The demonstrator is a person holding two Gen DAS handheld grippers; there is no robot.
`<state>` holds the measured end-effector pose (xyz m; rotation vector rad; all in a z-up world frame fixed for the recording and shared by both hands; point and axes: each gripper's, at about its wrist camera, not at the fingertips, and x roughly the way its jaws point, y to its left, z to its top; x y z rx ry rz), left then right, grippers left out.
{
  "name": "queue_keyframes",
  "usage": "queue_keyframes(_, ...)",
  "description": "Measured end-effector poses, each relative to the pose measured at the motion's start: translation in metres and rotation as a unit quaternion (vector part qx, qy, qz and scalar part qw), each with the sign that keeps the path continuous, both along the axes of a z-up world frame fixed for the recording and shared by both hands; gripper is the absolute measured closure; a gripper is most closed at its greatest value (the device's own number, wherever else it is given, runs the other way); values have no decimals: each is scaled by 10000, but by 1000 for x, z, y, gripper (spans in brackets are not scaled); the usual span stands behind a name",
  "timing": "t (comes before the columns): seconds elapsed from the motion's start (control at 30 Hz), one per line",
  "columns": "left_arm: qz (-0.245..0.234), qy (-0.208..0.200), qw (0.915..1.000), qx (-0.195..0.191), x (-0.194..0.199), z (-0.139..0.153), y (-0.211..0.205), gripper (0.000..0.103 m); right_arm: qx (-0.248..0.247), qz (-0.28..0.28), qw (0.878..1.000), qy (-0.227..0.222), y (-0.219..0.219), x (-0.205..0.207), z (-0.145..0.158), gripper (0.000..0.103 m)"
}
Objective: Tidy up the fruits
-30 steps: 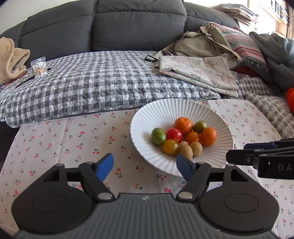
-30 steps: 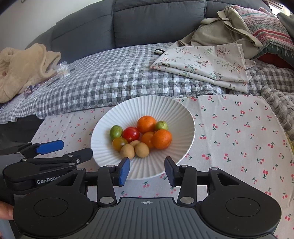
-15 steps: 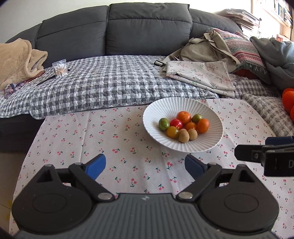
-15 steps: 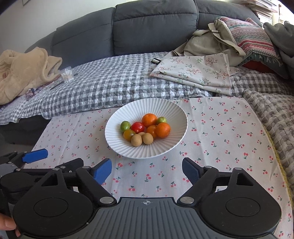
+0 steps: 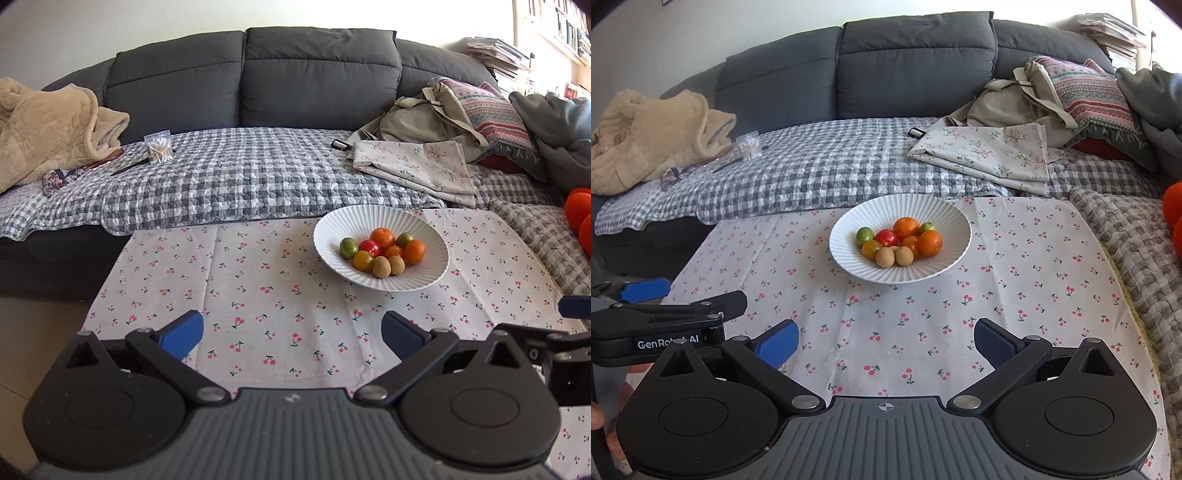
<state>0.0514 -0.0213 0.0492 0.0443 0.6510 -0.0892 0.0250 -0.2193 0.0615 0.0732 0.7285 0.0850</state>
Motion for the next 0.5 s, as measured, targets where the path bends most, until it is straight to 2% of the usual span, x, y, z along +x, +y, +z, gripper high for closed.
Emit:
queue_keyframes(0.1, 82, -80, 9999, 23, -5, 2, 5, 1, 29, -58, 10000, -73, 0, -5, 1, 0)
queue_keyframes(0.4, 95, 219, 9997, 34, 1, -12, 9, 1, -68, -69, 10000, -25, 2, 0, -6, 0)
queue_keyframes(0.5, 118, 195, 9997, 94, -1, -13, 8, 1, -175, -23, 9998, -22, 6, 1, -9, 0)
